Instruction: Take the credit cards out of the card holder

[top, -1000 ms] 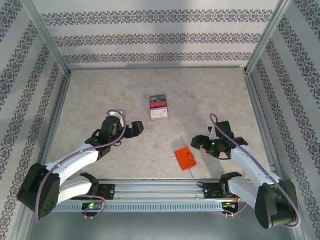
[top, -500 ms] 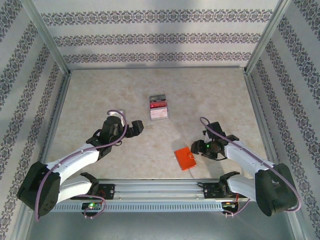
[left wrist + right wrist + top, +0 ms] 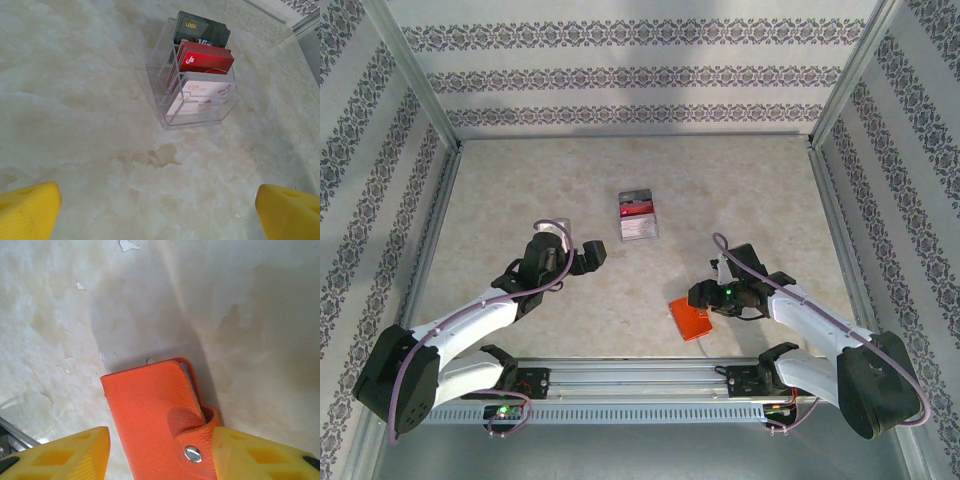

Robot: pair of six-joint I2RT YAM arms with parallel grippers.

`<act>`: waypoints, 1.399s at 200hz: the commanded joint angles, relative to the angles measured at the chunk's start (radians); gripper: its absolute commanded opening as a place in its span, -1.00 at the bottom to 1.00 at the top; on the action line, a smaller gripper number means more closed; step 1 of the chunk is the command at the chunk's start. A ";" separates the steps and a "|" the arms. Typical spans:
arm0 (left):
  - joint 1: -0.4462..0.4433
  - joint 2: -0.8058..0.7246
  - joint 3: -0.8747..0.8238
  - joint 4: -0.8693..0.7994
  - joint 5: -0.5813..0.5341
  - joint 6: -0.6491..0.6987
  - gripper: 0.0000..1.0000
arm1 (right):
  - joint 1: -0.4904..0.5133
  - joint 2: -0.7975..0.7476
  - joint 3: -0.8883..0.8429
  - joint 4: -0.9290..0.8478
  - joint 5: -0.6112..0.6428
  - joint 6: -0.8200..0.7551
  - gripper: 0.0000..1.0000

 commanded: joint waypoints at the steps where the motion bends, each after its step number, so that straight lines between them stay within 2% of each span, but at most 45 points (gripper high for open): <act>1: -0.013 -0.003 0.029 -0.019 -0.012 0.018 0.99 | 0.006 0.024 0.002 -0.014 0.000 -0.014 0.12; 71: -0.013 -0.006 0.028 -0.034 -0.020 0.026 0.99 | 0.011 0.063 -0.032 0.019 -0.031 -0.013 -0.01; 166: -0.013 -0.005 0.022 -0.039 -0.023 0.026 0.99 | 0.039 0.015 0.018 -0.087 0.102 -0.032 -0.05; 210: -0.013 0.002 0.021 -0.031 -0.017 0.024 0.99 | 0.041 0.011 0.004 -0.070 0.094 -0.022 -0.05; 280: -0.013 -0.001 0.018 -0.032 -0.020 0.024 0.99 | 0.081 0.108 -0.006 0.012 0.051 0.003 -0.29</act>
